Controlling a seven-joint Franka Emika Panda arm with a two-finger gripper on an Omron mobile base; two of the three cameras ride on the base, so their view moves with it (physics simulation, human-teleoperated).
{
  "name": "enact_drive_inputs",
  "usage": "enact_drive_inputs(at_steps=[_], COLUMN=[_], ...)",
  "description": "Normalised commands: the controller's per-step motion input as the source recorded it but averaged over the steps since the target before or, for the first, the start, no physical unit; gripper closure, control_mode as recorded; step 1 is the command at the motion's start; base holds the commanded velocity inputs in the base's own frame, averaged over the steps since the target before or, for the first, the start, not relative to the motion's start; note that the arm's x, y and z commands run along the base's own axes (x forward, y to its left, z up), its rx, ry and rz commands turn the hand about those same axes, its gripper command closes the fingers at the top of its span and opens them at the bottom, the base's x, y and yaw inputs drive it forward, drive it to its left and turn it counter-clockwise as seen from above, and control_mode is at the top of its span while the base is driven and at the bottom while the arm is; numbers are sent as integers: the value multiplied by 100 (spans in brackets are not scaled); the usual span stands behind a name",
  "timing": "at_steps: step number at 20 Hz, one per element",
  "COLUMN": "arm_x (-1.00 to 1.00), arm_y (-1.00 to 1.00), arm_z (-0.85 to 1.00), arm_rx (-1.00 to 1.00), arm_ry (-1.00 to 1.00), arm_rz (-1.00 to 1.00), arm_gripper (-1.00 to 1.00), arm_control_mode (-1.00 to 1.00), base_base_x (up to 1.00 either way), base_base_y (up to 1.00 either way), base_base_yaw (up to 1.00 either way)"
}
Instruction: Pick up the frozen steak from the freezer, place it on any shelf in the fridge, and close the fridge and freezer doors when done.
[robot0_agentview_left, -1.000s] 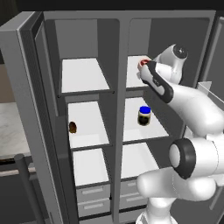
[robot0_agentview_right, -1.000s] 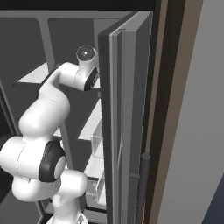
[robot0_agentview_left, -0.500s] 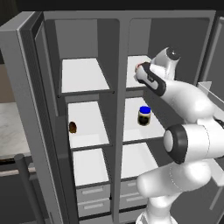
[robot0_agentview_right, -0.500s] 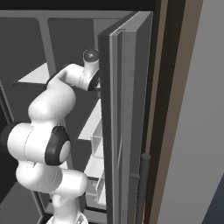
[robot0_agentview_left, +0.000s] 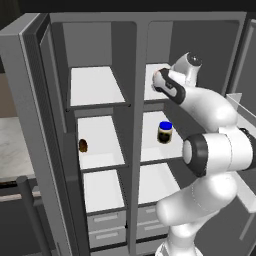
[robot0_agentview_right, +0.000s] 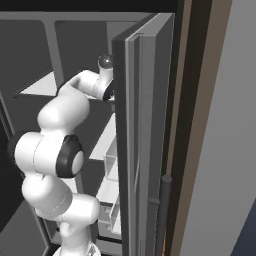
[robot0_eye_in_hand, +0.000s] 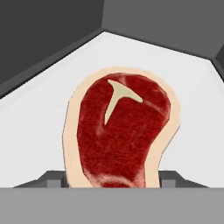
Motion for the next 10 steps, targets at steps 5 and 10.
enact_drive_inputs(at_steps=[5, 10], arm_x=[12, 0], arm_y=[0, 0], arm_z=[-29, -19], arm_rx=[0, 0], arm_ry=[1, 0], arm_rz=[2, 2], arm_gripper=[-100, -100], arm_control_mode=[-100, -100], base_base_x=[0, 0], base_base_y=[0, 0], base_base_yaw=[0, 0])
